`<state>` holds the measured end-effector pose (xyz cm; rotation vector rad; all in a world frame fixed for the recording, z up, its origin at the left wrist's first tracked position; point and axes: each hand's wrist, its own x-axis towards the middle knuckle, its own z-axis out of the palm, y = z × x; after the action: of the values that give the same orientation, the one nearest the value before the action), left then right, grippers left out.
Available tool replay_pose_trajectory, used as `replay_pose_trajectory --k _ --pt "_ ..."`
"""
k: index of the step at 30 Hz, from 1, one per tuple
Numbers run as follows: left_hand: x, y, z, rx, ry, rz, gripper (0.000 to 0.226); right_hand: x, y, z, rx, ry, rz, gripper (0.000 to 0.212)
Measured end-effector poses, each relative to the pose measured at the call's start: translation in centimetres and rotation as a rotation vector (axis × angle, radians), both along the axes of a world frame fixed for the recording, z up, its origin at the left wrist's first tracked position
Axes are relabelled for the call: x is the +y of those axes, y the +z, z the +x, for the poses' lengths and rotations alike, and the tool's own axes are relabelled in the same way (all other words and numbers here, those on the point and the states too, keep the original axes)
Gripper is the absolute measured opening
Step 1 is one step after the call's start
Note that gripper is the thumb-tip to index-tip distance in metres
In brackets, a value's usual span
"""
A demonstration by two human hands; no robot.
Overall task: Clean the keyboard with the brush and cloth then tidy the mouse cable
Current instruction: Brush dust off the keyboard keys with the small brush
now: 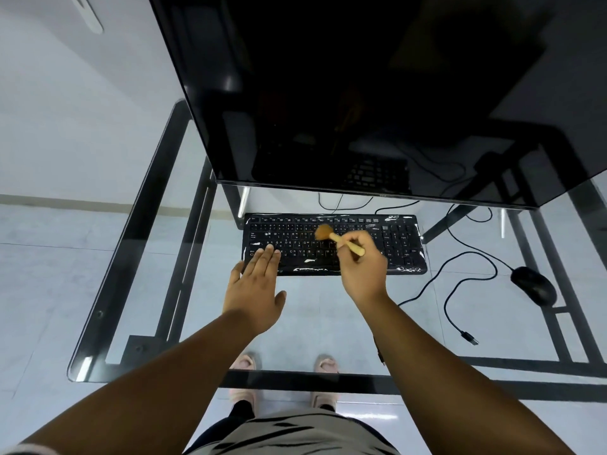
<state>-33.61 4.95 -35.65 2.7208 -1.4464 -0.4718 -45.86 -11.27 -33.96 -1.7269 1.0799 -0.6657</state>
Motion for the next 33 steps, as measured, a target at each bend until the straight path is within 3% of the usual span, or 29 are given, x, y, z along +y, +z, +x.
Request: replay_pose_trajectory --k 5,9,13,17,21,24,28,33 --pt "-1.4 0.1 0.0 0.028 -0.022 0.000 0.076 -0.3 0.0 0.1 0.026 0.082 0.033 0.010" --pt "-1.6 -0.1 -0.1 0.037 0.011 0.021 0.076 -0.8 -0.4 -0.8 -0.009 -0.093 -0.017 0.009" --pt "-1.9 -0.2 -0.5 0.041 0.012 0.027 0.076 -0.4 -0.5 -1.6 0.021 0.098 0.039 0.012" --pt "-2.4 -0.3 -1.1 0.042 0.007 0.007 0.076 -0.3 -0.7 -2.6 -0.031 -0.087 -0.008 0.012" --pt "-2.8 -0.3 -1.6 0.072 -0.012 -0.011 0.077 0.3 -0.7 -3.2 0.007 0.083 0.018 0.012" --pt "-2.8 -0.4 -1.8 0.086 -0.003 -0.006 0.077 0.0 -0.7 -3.8 -0.006 -0.065 -0.026 0.018" --pt "-2.9 -0.4 -2.0 0.092 0.012 -0.007 0.078 -0.3 -0.4 -4.4 -0.010 0.070 0.073 0.018" --pt "-3.3 -0.3 -2.5 0.071 0.037 -0.004 0.077 -0.7 -0.4 -5.4 -0.023 -0.017 0.037 0.016"
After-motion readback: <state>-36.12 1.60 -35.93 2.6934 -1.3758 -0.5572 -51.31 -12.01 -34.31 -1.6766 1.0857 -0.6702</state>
